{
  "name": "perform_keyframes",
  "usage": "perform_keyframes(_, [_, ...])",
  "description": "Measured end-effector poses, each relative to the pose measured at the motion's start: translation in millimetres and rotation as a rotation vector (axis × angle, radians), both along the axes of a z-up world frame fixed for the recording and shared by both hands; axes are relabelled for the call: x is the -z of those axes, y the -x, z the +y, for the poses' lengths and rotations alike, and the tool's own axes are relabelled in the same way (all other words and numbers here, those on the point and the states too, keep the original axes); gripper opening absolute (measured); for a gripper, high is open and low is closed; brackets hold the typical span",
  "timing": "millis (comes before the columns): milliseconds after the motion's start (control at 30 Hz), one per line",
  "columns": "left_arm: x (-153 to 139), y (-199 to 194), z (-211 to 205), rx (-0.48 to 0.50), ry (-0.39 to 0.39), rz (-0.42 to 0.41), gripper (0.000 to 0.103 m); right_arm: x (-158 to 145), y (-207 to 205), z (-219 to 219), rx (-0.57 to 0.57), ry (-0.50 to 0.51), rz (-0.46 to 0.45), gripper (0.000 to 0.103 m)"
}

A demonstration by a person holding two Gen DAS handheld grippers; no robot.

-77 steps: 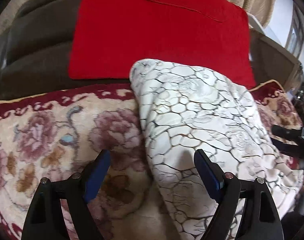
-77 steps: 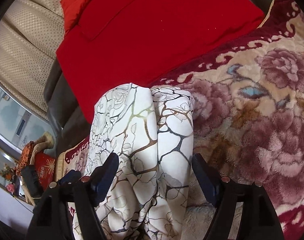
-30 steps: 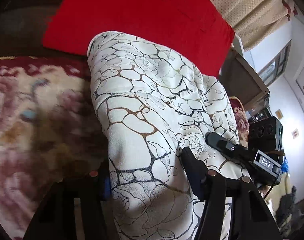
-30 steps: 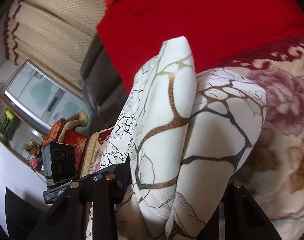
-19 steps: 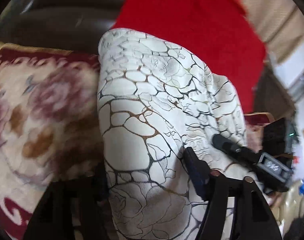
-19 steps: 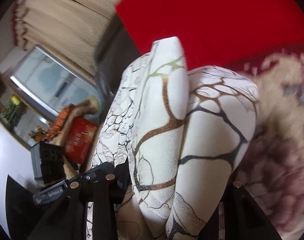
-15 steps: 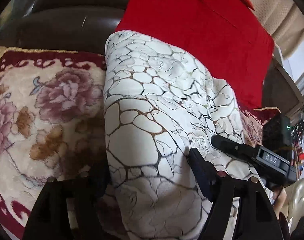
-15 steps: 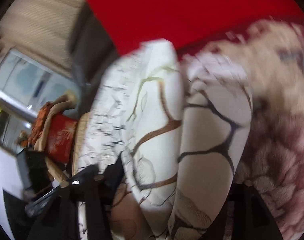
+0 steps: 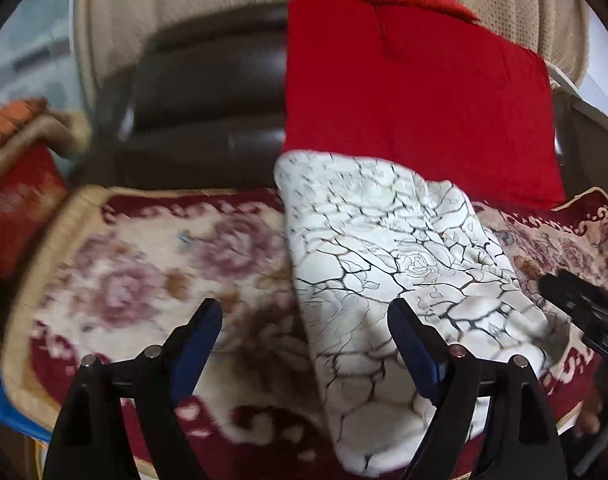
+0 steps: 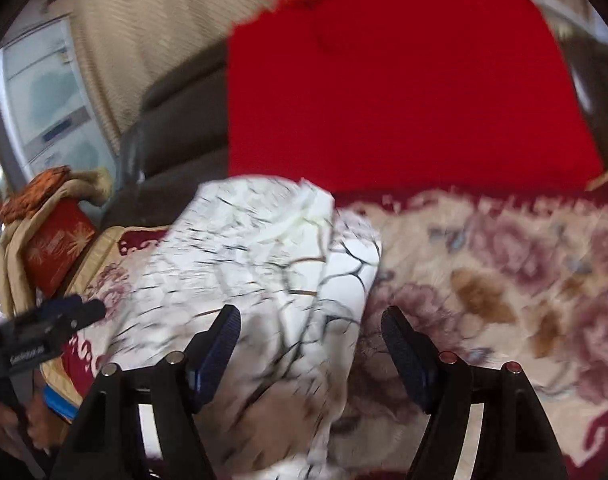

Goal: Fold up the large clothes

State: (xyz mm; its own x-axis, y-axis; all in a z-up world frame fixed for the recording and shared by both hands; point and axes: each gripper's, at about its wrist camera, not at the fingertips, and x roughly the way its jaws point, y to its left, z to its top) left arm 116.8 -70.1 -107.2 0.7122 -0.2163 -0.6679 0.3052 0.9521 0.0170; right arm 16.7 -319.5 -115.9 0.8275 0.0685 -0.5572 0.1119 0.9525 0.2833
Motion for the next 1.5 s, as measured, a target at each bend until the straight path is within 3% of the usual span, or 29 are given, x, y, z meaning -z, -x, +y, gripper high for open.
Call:
perform_keyframes(100, [-17,22,5,-0.034,-0.032,-0.055,0.086,-15,35,9,-0.012,0.016,-0.046,0.076])
perform_keyframes(300, [-55,62,21,-0.086,-0.077,-0.164,0.089,-58,61,47,-0.036,0.078,-0.119,0.076])
perform_keyframes(667, [-109,114,50,-0.188,-0.036,-0.270,0.093,-109,101,86,-0.052,0.078,-0.161,0.077])
perform_keyframes(1233, [-158,188,60,-0.194,-0.012,-0.384,0.096,-162,168,111,-0.020,0.122,-0.224,0.077])
perform_keyframes(1500, [-178,220,59,-0.175,-0.011,-0.423,0.096,-172,187,112,-0.004,0.081,-0.199,0.078])
